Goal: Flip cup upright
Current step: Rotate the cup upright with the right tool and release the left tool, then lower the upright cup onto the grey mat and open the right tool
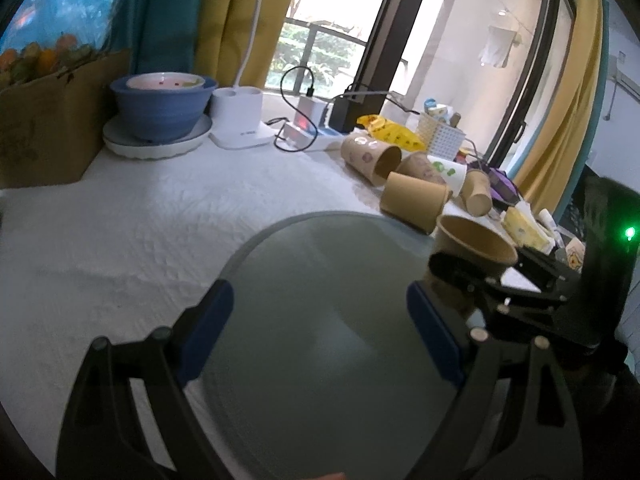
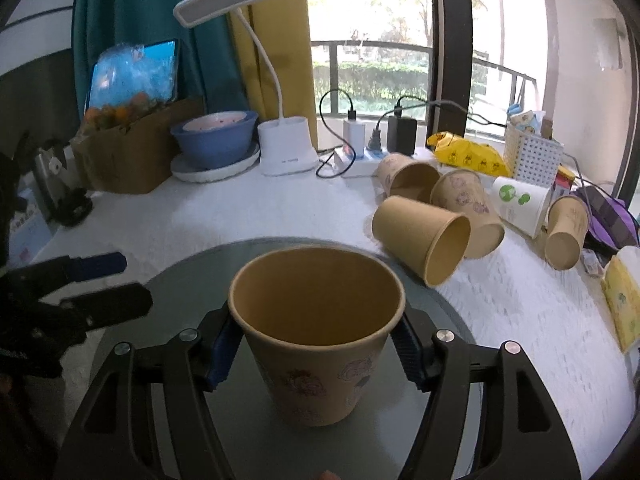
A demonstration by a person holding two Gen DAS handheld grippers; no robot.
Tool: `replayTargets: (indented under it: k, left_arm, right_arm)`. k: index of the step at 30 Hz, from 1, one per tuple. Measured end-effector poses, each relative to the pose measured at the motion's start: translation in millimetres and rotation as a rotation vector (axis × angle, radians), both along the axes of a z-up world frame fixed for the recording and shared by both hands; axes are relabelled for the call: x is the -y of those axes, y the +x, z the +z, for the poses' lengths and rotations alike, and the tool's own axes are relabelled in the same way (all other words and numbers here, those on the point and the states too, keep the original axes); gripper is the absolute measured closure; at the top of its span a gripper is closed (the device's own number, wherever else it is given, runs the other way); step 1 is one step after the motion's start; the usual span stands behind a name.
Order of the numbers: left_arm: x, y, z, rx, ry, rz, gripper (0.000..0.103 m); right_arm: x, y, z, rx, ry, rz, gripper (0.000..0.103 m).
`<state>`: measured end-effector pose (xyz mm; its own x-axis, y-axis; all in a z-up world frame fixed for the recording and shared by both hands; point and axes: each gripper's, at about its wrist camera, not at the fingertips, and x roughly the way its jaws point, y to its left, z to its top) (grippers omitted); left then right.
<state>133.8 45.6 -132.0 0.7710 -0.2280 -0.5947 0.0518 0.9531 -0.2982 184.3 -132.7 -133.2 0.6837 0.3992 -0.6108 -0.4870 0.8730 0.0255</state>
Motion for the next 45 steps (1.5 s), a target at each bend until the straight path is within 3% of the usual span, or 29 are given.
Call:
replayTargets:
  k: [10,19,27,45]
  left_arm:
    - [3.6,-8.9,3.4,0.017,0.001,-0.013,0.013]
    - [10.2,-22.2,16.5,0.057,0.012,-0.021,0.013]
    - [18.3,-45.0,40.5,0.127,0.034,-0.019,0.013]
    - [53.6,-114.2,123.4,0.3,0.114,-0.012,0.013]
  right_arm:
    - [8.7,-12.2,1.0,0.014,0.003,-0.027,0.033]
    - [19.2,-22.0,12.1,0.034,0.026,-0.057,0.023]
    - [33.7,-49.6,42.3,0.084,0.076,-0.075,0.018]
    - [70.7,-129.8,120.9,0.229,0.1,-0.123,0.017]
